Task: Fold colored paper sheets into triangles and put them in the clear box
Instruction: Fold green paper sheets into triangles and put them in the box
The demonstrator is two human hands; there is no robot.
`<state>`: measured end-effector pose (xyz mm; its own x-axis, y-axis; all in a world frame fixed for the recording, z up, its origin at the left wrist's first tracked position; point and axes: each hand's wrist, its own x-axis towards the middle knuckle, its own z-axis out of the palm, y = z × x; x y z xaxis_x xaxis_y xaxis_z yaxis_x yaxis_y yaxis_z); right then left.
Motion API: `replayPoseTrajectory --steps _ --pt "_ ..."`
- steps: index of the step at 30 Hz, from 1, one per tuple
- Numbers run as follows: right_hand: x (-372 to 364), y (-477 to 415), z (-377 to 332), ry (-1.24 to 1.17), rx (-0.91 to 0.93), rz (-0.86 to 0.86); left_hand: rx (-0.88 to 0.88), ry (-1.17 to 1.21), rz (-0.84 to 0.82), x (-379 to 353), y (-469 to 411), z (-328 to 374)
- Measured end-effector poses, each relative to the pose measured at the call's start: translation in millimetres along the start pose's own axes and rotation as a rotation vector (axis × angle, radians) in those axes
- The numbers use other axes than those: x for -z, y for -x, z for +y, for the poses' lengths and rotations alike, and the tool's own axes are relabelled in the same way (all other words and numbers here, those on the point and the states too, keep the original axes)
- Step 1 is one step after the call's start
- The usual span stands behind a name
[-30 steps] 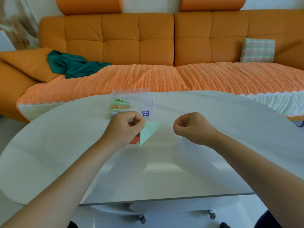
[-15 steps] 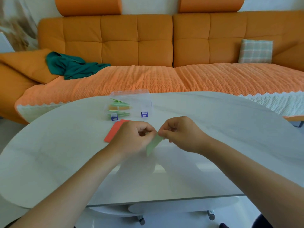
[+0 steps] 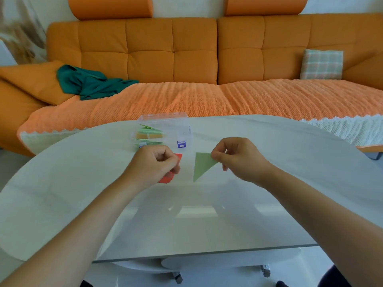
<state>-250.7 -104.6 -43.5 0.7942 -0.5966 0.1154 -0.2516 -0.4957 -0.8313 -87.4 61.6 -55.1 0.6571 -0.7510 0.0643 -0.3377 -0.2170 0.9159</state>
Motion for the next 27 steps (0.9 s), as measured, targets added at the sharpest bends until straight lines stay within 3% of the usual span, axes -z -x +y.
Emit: replayPoseTrajectory --steps 4,9,16,27 --pt "-7 1 1 -0.129 -0.041 0.010 0.019 0.171 0.035 -20 7 5" --pt "-16 2 -1 -0.169 -0.063 -0.034 -0.004 0.187 0.045 -35 12 4" --pt "-20 5 0 -0.089 0.000 -0.105 -0.041 -0.016 -0.132 -38 15 -6" --pt "-24 6 -4 -0.110 -0.026 -0.076 -0.140 -0.137 -0.028 -36 14 0"
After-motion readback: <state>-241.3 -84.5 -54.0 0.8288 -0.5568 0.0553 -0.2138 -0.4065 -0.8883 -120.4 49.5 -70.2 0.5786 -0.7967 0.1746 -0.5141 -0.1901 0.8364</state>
